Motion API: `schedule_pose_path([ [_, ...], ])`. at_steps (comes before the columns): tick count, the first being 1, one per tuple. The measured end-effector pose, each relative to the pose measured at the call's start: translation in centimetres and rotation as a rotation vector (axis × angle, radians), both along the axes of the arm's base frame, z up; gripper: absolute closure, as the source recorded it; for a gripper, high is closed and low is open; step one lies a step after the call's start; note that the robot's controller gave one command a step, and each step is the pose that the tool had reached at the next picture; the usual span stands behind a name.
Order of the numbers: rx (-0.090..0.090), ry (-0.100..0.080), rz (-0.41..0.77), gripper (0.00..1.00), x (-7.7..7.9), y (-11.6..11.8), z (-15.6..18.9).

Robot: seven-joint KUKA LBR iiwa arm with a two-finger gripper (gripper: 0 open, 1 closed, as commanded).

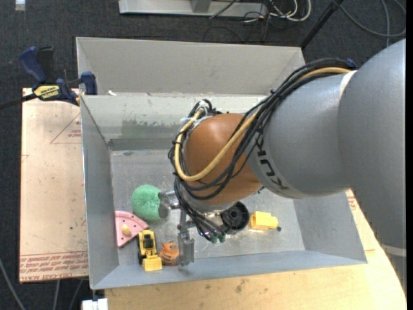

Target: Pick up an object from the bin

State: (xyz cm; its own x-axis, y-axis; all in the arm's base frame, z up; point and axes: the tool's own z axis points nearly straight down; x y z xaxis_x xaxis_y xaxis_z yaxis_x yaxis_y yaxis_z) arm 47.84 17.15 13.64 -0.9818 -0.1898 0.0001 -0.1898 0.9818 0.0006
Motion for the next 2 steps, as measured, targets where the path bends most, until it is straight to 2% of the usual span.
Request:
schedule_pose_path([
  [1,0.008,-0.024,-0.05,0.0,0.7,0.2,-6.5],
  [2,0.003,-0.008,0.001,1.0,0.3,1.6,-6.5],
])
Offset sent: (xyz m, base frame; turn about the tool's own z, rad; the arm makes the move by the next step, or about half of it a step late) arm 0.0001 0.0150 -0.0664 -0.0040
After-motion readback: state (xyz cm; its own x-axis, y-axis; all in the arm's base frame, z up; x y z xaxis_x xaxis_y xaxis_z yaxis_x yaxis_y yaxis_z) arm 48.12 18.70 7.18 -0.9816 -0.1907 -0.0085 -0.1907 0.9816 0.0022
